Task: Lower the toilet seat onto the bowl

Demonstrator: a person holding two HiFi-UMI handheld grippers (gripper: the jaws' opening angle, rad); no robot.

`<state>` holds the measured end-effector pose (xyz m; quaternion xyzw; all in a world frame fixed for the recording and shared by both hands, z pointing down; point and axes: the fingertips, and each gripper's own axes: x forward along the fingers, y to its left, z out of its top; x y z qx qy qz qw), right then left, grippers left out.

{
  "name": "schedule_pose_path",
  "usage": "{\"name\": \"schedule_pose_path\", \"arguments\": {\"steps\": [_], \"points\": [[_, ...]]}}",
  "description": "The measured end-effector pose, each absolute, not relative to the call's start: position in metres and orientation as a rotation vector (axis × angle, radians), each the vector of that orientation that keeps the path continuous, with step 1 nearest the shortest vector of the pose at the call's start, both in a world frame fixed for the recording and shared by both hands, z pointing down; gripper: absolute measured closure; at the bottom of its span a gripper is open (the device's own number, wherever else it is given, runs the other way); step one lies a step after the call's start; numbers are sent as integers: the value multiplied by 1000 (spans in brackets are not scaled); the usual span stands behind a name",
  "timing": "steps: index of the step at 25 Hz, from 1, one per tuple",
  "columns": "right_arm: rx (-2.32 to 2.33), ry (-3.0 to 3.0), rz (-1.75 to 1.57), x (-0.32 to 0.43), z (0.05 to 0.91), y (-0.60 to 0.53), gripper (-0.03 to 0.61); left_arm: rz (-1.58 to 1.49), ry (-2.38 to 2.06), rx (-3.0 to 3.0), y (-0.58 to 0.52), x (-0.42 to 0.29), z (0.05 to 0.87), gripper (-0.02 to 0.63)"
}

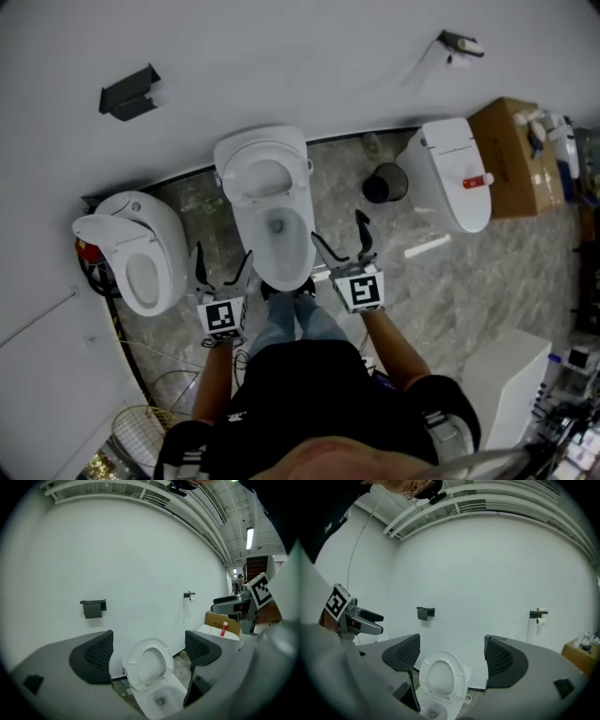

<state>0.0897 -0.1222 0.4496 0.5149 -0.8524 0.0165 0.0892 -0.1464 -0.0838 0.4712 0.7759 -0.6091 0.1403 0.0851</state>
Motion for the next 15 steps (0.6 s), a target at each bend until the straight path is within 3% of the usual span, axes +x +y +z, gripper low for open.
{"name": "schedule_pose_path", "arguments": {"steps": [15], "points": [[1350, -2482, 52, 45, 539, -204, 158, 589, -1673, 2417, -179, -140, 551, 143]]}}
